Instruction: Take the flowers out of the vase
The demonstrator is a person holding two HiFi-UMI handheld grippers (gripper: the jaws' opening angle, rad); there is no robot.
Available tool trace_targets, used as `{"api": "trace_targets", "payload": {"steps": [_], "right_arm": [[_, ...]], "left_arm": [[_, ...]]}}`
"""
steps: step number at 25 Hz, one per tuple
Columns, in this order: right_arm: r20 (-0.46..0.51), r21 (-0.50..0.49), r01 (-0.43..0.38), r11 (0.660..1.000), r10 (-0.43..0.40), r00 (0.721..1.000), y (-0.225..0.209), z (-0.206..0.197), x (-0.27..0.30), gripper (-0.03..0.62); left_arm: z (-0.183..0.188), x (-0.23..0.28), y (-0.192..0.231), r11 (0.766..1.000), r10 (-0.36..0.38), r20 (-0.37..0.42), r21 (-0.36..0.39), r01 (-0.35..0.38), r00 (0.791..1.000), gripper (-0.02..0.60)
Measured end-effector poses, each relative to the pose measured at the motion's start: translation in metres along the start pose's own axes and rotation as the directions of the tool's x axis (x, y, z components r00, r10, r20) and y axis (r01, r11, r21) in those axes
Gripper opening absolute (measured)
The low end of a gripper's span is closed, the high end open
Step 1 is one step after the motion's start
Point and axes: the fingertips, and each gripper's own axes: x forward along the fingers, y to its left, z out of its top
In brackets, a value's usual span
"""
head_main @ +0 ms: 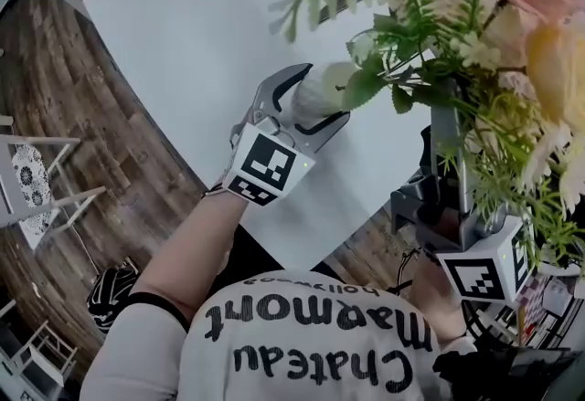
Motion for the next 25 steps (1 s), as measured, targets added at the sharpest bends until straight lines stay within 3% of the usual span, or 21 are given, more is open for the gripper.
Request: {"api": "trace_targets", "payload": {"steps": [8,14,25], "right_arm": [[-0.007,-0.006,0.01,1.0,-0.01,1.0,-0.002,0.01,-0.001,0.037],[0.008,-0.028,-0.005,1.0,0.005,1.0,0.015,0.027,-0.004,0.037],[0.058,-0.014,0.003,1.0,-0.002,0.998,0.017,0.031,-0.023,0.037]], "left_arm": [[0.003,0.003,0.001,0.999,-0.021,-0.039,0.024,0.022,0.999,0.36],[0.024,-0.006,-0.001,0.999,-0.025,0.007,0.04,0.025,1.0,0.367],[0.027,-0.02,-0.01,0.996,-0.014,0.002,0.084,0.014,1.0,0.367]]}}
